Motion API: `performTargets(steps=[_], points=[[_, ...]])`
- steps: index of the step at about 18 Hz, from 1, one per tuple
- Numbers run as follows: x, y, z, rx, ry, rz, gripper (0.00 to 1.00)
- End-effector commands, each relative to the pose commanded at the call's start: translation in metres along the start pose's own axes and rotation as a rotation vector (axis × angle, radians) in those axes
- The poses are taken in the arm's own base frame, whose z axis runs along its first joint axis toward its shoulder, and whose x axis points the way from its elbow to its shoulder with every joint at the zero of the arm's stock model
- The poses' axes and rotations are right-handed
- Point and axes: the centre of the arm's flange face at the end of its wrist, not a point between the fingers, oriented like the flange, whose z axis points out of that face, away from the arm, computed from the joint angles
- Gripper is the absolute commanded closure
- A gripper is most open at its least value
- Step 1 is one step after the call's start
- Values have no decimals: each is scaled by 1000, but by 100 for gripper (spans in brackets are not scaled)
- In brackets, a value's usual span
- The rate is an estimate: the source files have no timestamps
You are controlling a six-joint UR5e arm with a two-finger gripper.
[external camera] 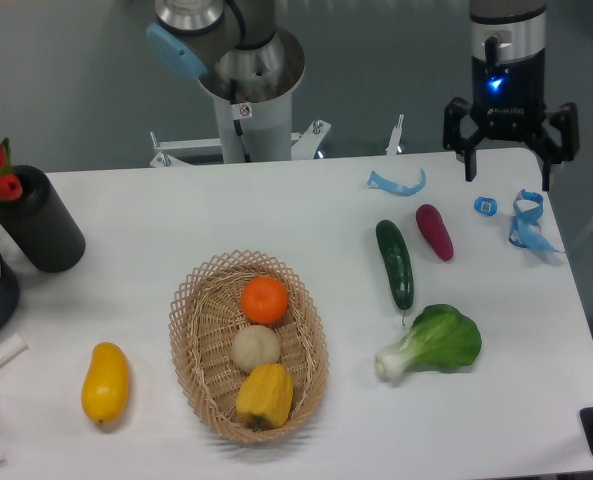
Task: Pick up the yellow pepper from the basket
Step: 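Start moving the open gripper from its raised pose toward the basket, then move the open gripper over the yellow bell pepper in the basket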
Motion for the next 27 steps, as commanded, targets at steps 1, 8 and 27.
performTargets(steps=[1,8,27], points=[[0,-1,0,-1,0,1,0],[4,-4,2,0,6,3,0],[82,-114,31,76,122,-401,0]])
